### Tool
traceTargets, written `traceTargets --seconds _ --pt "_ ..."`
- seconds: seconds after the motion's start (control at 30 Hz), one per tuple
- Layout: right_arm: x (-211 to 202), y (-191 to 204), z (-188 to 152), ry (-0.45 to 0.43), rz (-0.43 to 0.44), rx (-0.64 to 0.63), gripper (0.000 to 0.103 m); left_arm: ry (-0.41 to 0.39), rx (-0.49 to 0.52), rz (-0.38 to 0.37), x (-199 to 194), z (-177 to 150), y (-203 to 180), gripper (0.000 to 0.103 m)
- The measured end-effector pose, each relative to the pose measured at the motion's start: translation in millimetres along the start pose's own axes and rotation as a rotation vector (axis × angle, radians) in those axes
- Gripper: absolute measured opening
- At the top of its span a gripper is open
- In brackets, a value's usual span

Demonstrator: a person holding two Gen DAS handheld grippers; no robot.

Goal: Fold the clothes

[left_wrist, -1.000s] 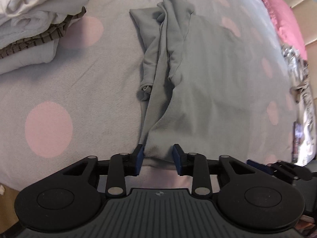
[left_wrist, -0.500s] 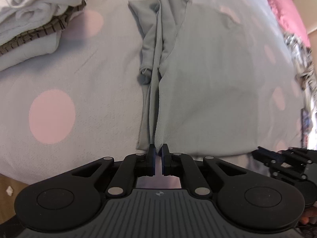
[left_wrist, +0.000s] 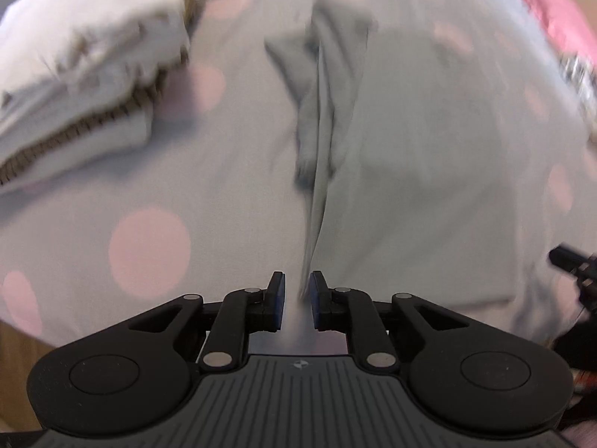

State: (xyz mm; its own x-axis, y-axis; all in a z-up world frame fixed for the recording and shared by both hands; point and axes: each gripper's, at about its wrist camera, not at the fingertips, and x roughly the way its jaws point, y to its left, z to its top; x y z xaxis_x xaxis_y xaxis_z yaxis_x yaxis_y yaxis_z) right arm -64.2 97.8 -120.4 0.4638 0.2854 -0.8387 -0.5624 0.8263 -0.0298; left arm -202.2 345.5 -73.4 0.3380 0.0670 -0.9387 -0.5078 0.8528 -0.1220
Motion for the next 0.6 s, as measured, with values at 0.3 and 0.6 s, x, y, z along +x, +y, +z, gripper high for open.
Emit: traceTargets --seconds 0.3,0.6 --pt "9 8 42 -0.081 -0.003 0.015 0.008 -0.164 0.082 -0.089 -6 61 -42 0.011" --pt "30 41 72 -0.175 0.047 -0.103 0.008 -0.18 0.053 -0.1 35 70 -40 0.011"
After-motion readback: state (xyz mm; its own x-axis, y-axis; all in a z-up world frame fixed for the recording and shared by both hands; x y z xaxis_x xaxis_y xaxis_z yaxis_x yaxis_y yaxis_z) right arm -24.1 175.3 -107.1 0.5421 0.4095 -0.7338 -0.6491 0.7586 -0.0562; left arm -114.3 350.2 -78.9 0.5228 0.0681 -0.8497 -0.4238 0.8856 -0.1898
